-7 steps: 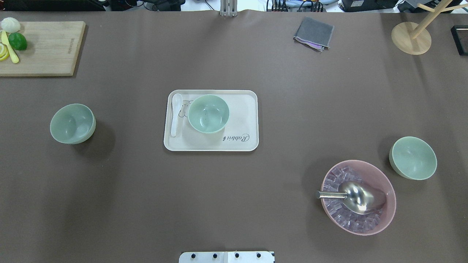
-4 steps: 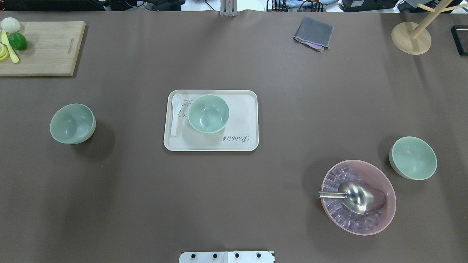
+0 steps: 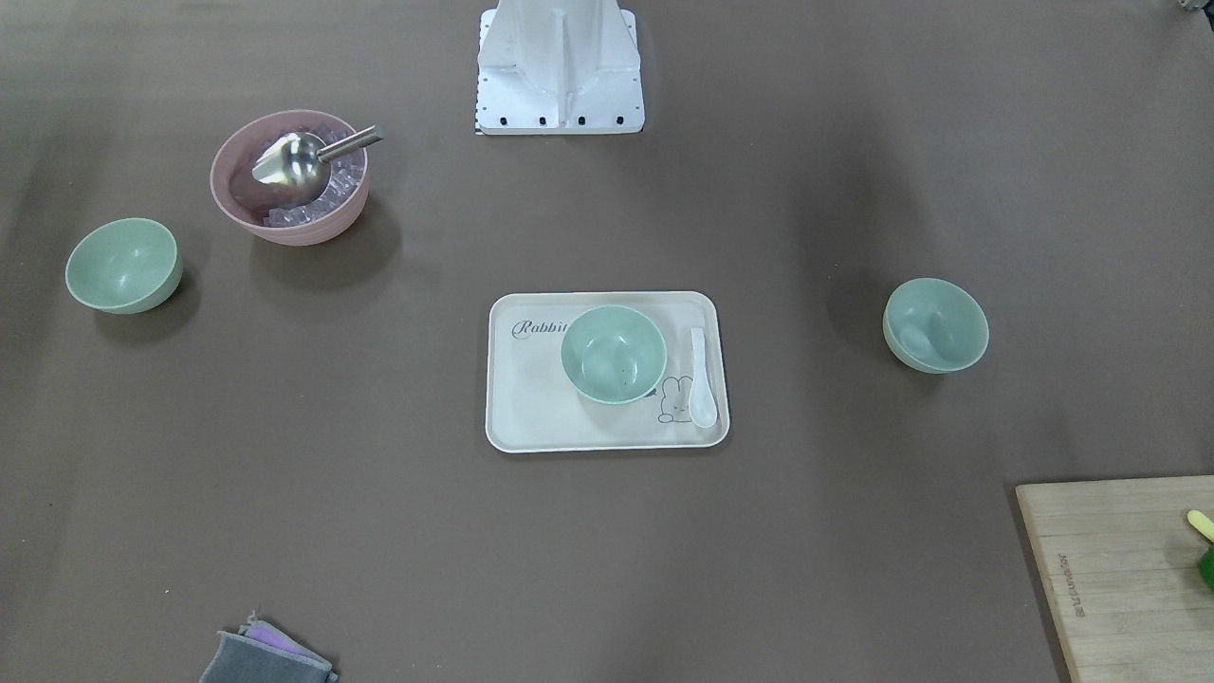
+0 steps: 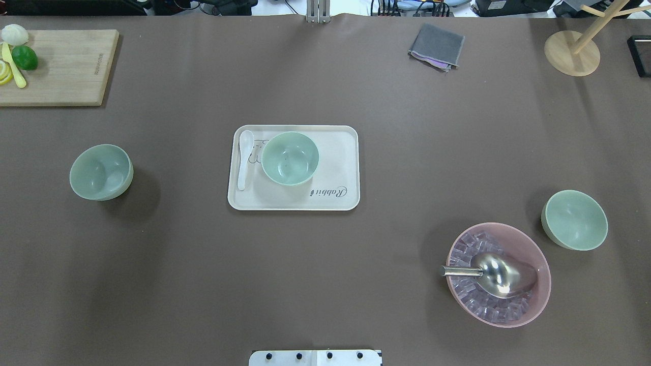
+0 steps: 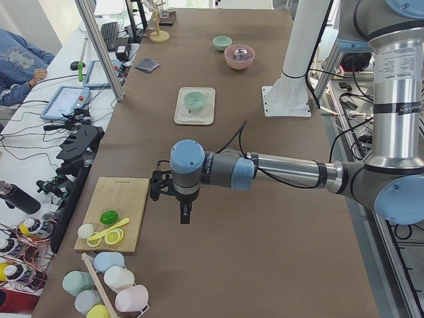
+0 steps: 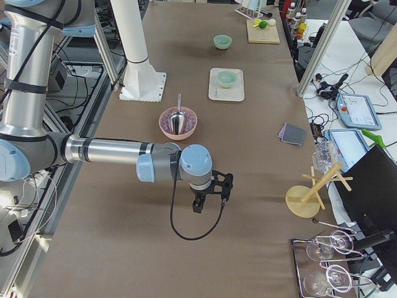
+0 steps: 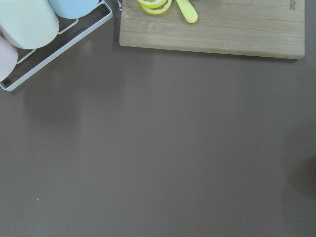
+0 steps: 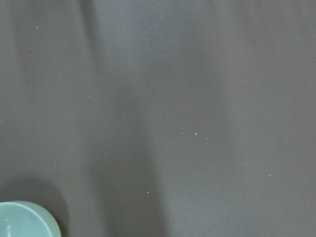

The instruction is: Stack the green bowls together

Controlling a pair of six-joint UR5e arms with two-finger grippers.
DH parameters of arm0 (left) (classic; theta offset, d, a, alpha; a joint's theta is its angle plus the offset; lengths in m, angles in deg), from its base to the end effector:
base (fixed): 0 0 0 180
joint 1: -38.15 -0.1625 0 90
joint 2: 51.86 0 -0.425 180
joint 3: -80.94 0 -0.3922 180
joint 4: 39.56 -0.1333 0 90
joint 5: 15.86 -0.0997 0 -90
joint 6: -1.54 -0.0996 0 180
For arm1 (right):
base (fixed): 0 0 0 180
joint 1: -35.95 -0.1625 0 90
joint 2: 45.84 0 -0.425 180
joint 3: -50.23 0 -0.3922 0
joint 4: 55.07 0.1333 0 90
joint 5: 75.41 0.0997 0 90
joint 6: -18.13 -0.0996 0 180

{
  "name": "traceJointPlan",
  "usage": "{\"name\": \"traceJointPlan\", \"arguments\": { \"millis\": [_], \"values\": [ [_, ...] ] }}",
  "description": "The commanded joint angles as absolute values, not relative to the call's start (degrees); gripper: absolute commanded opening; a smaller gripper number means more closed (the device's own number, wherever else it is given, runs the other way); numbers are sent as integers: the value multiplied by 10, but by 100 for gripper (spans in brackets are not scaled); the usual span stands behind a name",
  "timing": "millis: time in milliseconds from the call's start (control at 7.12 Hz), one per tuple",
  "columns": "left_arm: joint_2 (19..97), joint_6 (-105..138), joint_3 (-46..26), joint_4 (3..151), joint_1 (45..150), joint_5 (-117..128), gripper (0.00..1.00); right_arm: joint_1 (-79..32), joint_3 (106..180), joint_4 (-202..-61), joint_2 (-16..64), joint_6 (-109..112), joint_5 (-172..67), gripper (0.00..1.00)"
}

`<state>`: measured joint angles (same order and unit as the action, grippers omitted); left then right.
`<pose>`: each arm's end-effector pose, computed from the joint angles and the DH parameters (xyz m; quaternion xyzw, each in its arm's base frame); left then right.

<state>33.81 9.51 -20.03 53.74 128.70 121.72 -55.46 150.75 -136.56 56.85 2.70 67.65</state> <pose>-0.0643 -0.4667 0.5899 0.0531 0.4062 -0.0329 0.9117 0.0636 -0.4028 0.6405 -0.0053 -0.4487 0.1064 0.8873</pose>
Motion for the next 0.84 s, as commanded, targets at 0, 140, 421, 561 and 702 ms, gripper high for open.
{"name": "traceJointPlan", "arguments": {
  "millis": [0,140,421,561,702],
  "values": [
    [346,100,-200,552,1267,1220,99,-547,1430,-1277,518,26,724,100],
    [346,112,-201,569,1262,1222,99,-547,1401,-1199,520,25,743,100],
    [347,281,-202,666,1207,1221,99,-531,1375,-1134,512,3,761,100],
    [348,343,-203,695,1187,1224,98,-511,1384,-1130,482,-59,738,100],
    [361,404,-213,709,1141,1215,98,-474,1386,-1131,453,-68,723,100]
  ]
}}
